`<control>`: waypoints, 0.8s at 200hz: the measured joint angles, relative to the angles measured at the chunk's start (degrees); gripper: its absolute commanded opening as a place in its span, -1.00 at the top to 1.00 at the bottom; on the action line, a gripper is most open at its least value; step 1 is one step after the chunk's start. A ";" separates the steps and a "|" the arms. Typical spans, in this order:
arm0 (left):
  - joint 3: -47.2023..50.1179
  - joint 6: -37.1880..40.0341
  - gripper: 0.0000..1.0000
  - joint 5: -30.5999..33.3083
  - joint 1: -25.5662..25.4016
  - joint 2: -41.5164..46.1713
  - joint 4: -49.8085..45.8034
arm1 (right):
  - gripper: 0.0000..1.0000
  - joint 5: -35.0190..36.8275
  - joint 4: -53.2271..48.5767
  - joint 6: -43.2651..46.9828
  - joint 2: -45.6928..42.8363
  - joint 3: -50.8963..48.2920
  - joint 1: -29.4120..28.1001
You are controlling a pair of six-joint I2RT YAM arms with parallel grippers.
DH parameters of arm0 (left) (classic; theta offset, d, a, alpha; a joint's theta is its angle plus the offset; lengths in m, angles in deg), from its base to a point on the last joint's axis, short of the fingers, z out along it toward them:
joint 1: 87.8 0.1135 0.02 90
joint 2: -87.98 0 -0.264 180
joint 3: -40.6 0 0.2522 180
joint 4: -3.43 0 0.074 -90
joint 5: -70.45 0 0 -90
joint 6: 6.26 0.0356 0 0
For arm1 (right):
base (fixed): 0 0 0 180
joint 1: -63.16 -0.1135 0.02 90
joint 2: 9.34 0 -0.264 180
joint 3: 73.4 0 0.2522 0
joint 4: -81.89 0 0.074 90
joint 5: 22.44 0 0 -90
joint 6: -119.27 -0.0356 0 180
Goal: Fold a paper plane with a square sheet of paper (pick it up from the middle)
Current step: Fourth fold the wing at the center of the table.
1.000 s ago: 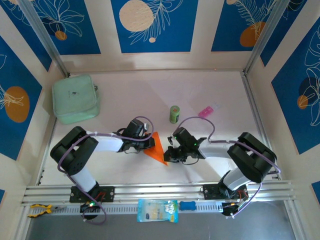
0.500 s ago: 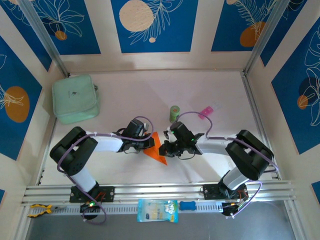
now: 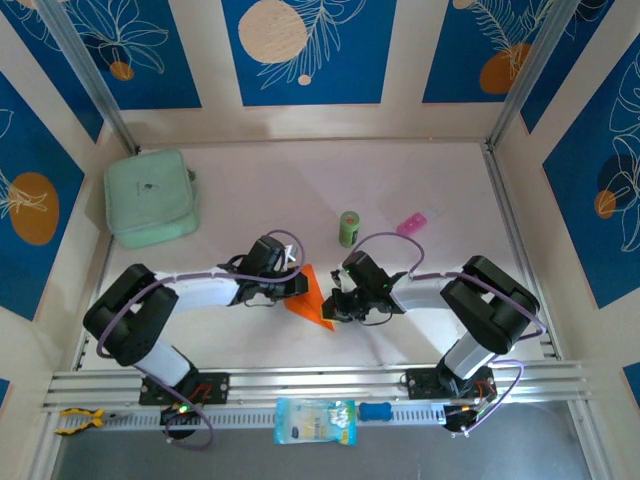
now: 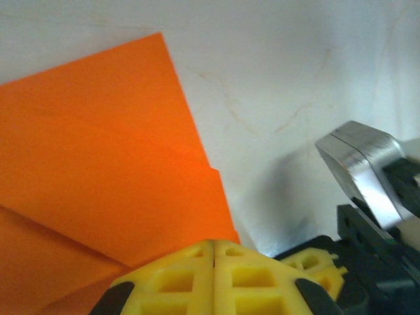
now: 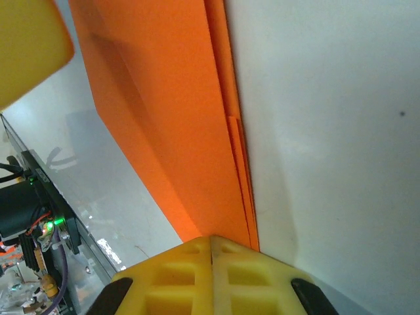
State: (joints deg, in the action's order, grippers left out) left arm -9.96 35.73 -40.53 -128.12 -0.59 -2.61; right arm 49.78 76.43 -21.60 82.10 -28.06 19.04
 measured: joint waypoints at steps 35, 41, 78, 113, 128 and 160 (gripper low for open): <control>0.94 -1.09 0.95 -1.60 -2.19 -0.96 1.95 | 0.95 -0.04 0.48 -0.28 0.00 -0.22 0.00; 1.42 -1.49 0.95 -1.81 -2.32 -1.66 2.71 | 0.95 -0.04 0.48 -0.28 0.00 -0.22 0.00; 2.78 -2.78 0.95 -2.40 -2.19 -5.05 6.03 | 0.95 -0.37 0.79 -0.48 0.31 -0.22 0.02; 2.78 -3.19 0.95 -2.08 -2.19 -5.62 7.23 | 0.96 -0.72 1.01 -0.46 0.59 -0.20 0.20; 2.89 -3.23 0.95 -1.57 -2.19 -5.31 7.06 | 0.96 -1.29 1.16 -0.39 0.92 -0.11 0.33; 3.74 -3.61 0.95 0.20 -1.70 -3.91 6.32 | 0.97 -2.16 0.94 0.02 2.16 1.09 0.37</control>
State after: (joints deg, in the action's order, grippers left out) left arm -6.22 32.12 -40.33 -129.82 -4.50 3.71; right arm 47.62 77.37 -21.58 84.27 -26.97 19.42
